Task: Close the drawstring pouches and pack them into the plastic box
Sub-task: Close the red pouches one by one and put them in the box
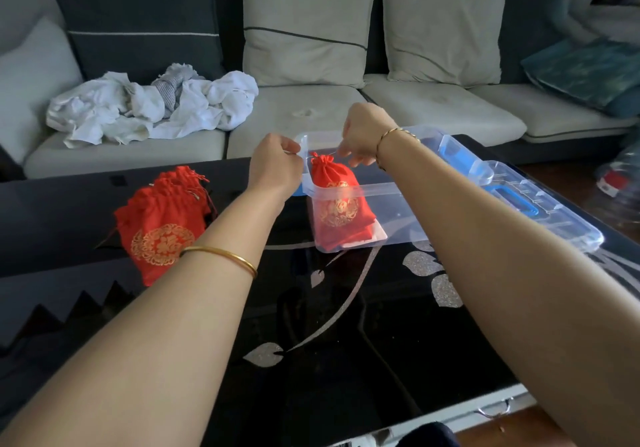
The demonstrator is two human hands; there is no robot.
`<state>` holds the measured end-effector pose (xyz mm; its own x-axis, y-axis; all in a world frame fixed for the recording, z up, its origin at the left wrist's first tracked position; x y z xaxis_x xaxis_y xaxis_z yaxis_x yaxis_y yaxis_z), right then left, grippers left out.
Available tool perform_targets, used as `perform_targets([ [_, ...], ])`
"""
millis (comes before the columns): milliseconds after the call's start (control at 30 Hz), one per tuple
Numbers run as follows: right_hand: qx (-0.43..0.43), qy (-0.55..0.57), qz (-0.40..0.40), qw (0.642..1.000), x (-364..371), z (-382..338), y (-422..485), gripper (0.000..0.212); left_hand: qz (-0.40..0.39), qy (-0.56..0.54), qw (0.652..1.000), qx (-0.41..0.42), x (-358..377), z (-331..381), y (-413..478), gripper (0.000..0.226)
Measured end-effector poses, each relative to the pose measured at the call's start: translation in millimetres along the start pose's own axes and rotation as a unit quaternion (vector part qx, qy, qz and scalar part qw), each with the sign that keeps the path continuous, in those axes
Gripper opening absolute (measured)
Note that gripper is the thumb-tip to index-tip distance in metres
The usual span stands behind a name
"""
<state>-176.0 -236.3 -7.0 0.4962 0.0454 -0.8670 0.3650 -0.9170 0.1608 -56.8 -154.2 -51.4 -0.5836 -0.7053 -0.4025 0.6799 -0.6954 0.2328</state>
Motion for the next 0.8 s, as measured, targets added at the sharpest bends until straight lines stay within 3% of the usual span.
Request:
perform_targets([
  [67, -0.039, 0.042, 0.029, 0.998, -1, -20, -12, 0.006, 0.017, -0.004, 1.0, -0.001, -7, -7, -2, 0.032],
  [167, -0.089, 0.121, 0.039, 0.988, 11, -53, -38, 0.012, 0.056, 0.027, 0.998, -0.006, -25, -30, -3, 0.034],
  [367, -0.089, 0.169, -0.104, 0.976, 110, -99, -57, 0.003, 0.172, 0.169, 0.968, -0.074, -98, -110, 9, 0.029],
  [500, -0.044, 0.186, -0.126, 0.973, 169, -104, -37, 0.049, 0.187, 0.231, 0.947, -0.119, -132, -145, 20, 0.047],
  [633, -0.091, 0.172, -0.159, 0.968, 214, -131, 0, 0.091, 0.1, 0.28, 0.943, -0.15, -145, -182, 51, 0.071],
  [800, -0.152, 0.05, -0.243, 0.957, 256, -162, 44, 0.116, -0.01, 0.269, 0.953, -0.137, -141, -214, 85, 0.076],
])
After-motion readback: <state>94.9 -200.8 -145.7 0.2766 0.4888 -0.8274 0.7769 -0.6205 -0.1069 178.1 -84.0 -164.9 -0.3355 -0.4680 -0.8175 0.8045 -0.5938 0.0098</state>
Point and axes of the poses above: each hand's wrist, its own y-axis towards the middle knuckle, its own x-axis out of the palm, z = x × y, the point moved 5 cm from there along y, towards the middle knuckle, and after that the axes turned 7 degrees about z, right-handed, at the moved point
